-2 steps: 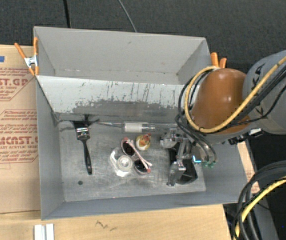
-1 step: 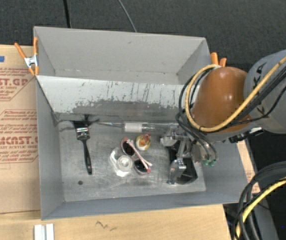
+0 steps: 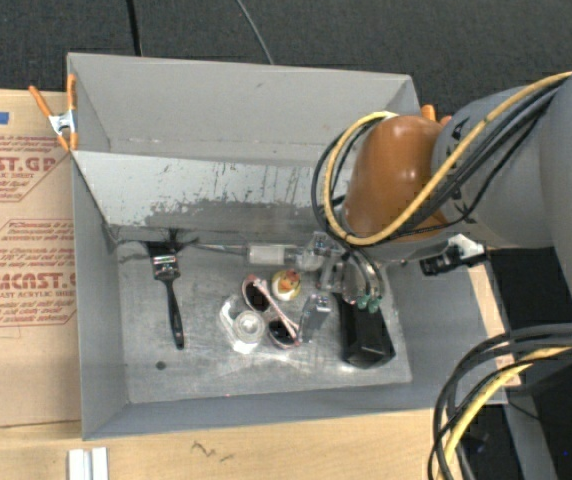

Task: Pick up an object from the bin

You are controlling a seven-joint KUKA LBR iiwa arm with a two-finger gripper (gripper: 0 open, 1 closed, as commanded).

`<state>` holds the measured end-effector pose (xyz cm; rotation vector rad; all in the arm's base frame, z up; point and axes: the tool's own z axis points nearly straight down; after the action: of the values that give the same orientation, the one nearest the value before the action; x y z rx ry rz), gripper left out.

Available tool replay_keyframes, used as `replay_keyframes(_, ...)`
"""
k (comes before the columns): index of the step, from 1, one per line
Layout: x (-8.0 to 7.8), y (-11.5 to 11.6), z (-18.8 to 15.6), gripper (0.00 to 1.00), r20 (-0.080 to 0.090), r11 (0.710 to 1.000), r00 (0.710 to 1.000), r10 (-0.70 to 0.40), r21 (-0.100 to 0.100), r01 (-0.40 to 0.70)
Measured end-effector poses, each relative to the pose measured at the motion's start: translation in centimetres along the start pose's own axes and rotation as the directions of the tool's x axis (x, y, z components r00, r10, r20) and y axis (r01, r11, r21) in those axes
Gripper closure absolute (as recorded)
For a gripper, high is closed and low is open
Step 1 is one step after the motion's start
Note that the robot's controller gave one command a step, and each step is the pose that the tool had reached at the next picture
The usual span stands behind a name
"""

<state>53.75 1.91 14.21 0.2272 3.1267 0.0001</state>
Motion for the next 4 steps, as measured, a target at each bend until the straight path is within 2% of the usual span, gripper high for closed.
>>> replay_keyframes(1,-1.4,2.6,1.4,0.0,-0.006,0.998,0.998,-0.063,0.0,0.063)
replay_keyframes(2,-2.1,3.4,1.2,0.0,-0.005,0.999,0.999,-0.043,-0.001,0.043)
replay_keyframes(3,-2.4,4.3,6.3,0.0,-0.012,1.0,1.0,0.014,0.0,-0.014)
replay_keyframes(4,-2.8,4.1,5.4,1.0,0.004,1.0,1.0,0.025,0.0,-0.025)
